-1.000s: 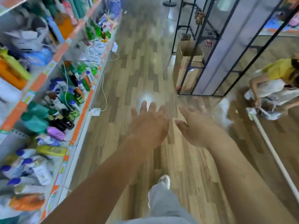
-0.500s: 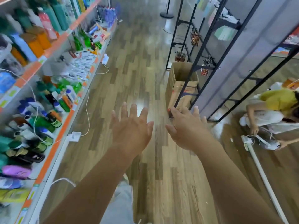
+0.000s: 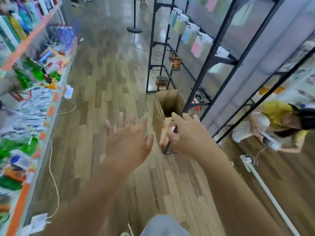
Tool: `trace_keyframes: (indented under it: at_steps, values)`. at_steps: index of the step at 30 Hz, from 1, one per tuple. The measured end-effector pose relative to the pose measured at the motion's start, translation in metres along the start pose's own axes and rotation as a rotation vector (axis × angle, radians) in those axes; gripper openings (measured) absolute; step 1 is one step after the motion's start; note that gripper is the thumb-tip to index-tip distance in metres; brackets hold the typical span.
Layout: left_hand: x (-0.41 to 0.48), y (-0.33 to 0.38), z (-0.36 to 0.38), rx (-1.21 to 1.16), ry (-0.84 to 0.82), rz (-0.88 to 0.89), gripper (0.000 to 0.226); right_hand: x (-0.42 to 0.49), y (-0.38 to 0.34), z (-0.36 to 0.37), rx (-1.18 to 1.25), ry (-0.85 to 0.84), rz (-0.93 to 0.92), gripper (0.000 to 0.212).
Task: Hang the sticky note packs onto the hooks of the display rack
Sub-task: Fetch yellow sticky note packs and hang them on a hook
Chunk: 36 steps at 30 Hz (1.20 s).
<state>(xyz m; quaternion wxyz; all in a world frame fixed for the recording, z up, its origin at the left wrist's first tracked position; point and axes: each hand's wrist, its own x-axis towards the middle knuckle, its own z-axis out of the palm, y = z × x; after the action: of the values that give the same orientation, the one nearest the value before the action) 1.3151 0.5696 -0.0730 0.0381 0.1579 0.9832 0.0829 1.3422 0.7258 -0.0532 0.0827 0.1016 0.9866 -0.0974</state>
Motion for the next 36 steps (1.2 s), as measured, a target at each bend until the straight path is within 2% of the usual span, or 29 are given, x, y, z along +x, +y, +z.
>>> trace_keyframes:
  at_steps: [12,22,28,36]
  values:
    - [0.291,-0.007,-0.017,0.029,-0.048,0.071,0.057,0.269,0.026,-0.049,0.062,-0.029,0.097,0.059]
    - [0.51,-0.019,-0.058,-0.037,0.007,0.114,0.059,0.478,0.029,-0.123,0.056,0.042,0.122,0.06]
    - [0.651,-0.049,-0.071,-0.026,0.054,0.229,0.06,0.604,0.013,-0.147,0.046,0.109,0.227,0.061]
    - [0.826,-0.06,-0.104,-0.022,0.048,0.507,0.057,0.738,-0.004,-0.192,0.119,0.181,0.403,0.064]
